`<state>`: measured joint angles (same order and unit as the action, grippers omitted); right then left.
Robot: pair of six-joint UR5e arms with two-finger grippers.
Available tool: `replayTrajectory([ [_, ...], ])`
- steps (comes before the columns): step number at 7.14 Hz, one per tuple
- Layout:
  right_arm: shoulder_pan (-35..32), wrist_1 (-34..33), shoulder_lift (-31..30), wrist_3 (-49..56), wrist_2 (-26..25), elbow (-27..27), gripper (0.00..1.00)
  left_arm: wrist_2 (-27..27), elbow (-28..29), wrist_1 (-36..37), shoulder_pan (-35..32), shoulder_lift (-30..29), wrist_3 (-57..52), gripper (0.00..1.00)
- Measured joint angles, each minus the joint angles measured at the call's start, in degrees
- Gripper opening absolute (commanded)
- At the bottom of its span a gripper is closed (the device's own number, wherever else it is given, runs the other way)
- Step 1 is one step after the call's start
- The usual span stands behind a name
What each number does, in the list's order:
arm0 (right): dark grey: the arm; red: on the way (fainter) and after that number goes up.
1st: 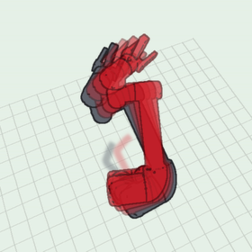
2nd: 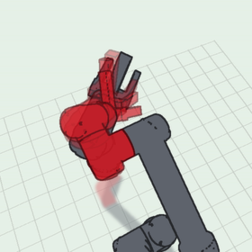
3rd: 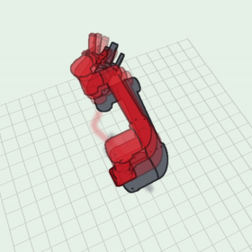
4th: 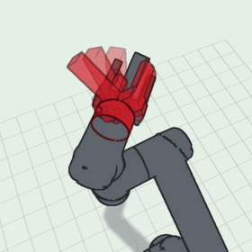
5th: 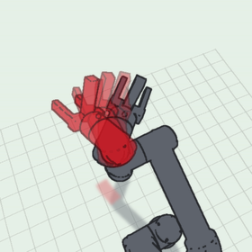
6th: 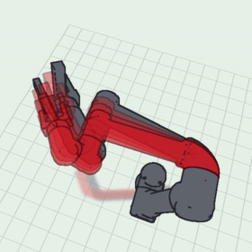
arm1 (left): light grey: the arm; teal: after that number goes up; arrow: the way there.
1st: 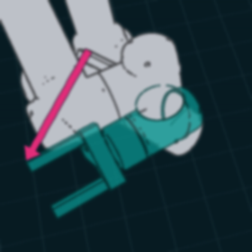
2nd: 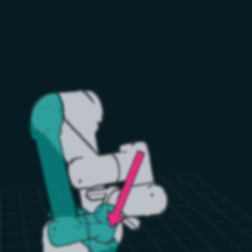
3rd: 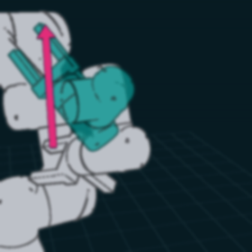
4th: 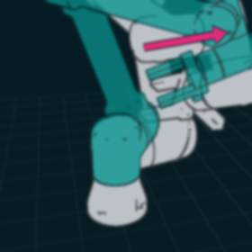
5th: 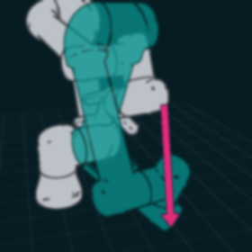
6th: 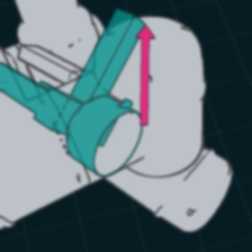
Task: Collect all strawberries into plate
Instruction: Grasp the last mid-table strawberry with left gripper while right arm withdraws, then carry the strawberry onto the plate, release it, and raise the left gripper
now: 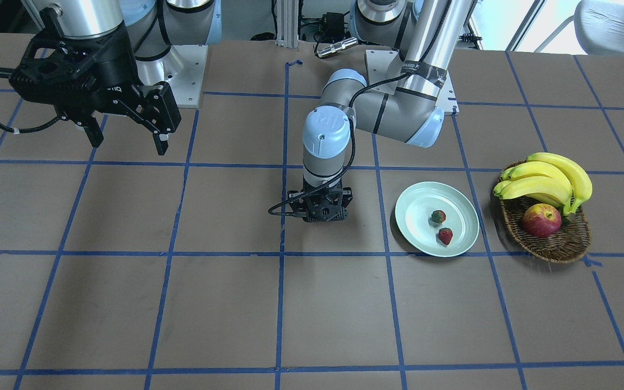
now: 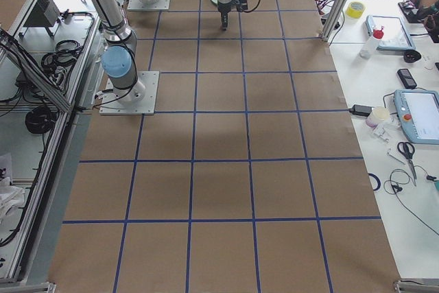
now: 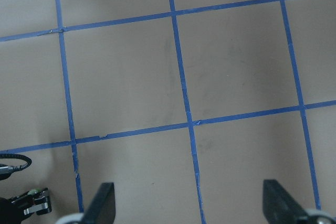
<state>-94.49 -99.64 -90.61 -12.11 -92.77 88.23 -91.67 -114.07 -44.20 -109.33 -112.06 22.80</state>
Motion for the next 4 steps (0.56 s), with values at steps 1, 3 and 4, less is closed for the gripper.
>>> replayTrajectory([
  [1, 0.0, 0.3, -0.5, 0.0, -0.1, 0.3, 1.00, 0.0, 0.2, 0.0, 0.0, 0.1, -0.1, 0.00],
  [3, 0.0, 0.4, -0.7, 0.2, 0.0, 0.4, 1.00, 0.0, 1.9, -0.4, 1.4, 1.5, -1.9, 0.00],
  [4, 0.2, 0.4, -0.5, 0.4, -0.1, 0.4, 1.00, -0.1, 2.9, -2.1, 4.3, 3.2, -5.3, 0.00],
])
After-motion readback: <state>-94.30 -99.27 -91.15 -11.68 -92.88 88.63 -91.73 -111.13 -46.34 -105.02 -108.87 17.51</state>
